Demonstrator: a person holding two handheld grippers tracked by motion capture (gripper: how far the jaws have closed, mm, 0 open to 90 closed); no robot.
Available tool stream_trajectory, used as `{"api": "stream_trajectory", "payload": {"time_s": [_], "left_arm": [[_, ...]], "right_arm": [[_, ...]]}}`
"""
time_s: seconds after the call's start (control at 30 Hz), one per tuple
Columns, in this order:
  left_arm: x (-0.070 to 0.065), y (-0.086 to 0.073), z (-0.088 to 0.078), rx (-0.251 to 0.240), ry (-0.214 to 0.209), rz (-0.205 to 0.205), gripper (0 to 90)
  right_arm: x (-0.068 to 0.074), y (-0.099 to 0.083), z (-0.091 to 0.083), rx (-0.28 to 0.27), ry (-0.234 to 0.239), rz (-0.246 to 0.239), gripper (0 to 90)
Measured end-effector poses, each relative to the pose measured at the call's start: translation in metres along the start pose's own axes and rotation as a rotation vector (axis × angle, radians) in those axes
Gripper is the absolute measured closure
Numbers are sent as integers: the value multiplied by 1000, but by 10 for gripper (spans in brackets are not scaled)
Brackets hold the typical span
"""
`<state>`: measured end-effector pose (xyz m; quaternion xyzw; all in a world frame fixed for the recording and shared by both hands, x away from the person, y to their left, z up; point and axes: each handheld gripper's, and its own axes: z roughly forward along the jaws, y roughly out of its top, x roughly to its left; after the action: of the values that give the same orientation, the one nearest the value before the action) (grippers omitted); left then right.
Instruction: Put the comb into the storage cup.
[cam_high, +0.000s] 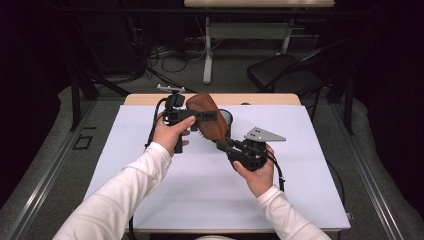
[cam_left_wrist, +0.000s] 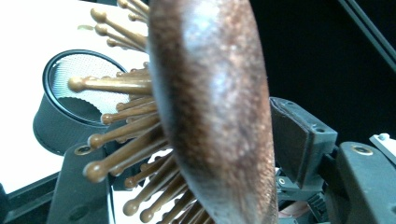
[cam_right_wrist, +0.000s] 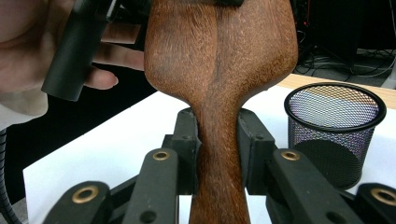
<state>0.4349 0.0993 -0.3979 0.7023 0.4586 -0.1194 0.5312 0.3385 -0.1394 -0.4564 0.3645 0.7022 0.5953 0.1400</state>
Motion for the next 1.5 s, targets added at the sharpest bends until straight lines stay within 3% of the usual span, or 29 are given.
{"api": "stream_trajectory", "payload": {"time_s": [0.5, 0.73, 0.93, 1.33, 1.5], "left_arm": [[0, -2, 0, 13, 20, -19, 351], [2, -2, -2, 5, -9, -61, 389], [-2, -2, -3, -14, -29, -55, 418], [1, -4, -3, -18, -65, -101, 446], [3, -4, -1, -14, -78, -98, 453]], "right_arm": [[1, -4, 2, 1, 7, 11, 717], [1, -6, 2, -9, 18, 26, 717], [2, -5, 0, -27, 24, 35, 717], [2, -6, -1, -28, 19, 24, 718], [2, -7, -1, -33, 15, 19, 718]]}}
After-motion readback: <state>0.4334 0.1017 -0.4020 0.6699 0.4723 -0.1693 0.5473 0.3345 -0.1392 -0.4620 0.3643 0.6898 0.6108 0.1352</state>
